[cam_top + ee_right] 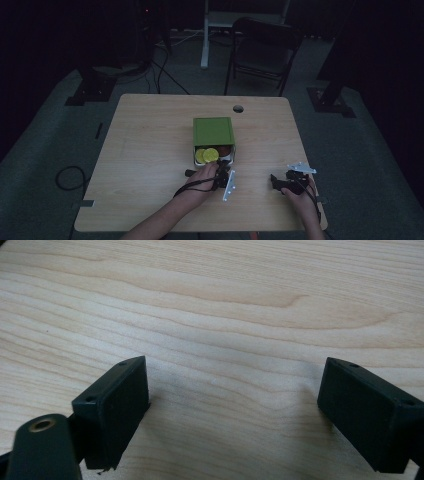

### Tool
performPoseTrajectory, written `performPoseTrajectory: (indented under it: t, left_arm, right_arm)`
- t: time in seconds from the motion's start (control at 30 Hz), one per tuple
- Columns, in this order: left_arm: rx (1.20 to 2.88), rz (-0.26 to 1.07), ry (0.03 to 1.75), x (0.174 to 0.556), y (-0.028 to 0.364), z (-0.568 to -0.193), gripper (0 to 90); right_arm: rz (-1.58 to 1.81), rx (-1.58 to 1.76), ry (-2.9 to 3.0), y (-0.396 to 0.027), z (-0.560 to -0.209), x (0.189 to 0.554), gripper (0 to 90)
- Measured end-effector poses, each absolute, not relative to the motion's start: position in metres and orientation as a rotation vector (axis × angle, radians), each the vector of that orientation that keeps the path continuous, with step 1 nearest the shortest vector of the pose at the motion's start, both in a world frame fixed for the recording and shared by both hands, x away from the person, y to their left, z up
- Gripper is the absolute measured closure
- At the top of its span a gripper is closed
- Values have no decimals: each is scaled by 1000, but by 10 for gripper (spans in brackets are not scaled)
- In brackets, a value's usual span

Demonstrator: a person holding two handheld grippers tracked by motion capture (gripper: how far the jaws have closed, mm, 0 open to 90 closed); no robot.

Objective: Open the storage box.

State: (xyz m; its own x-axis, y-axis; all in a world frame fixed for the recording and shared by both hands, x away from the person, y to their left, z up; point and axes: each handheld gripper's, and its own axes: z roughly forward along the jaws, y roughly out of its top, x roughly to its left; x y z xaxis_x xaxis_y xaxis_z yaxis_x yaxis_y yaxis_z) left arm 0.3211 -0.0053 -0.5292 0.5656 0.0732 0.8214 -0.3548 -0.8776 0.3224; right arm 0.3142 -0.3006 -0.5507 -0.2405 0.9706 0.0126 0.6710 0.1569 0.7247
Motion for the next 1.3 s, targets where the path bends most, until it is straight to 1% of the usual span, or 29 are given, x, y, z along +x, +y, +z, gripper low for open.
performPoseTrajectory:
  t: [0.33,1.0,1.3]
  left_arm:
    - [2366,1282,-234,319,-9,-528,728]
    - [2364,1248,-216,299,-9,-527,728]
    - [2381,1250,-247,289,-9,-526,732]
  right_arm:
    - [861,1556,1978,-301,-551,314,126]
    - [860,1556,1978,-301,-551,314,126]
    - [860,1556,1978,-301,-551,314,126]
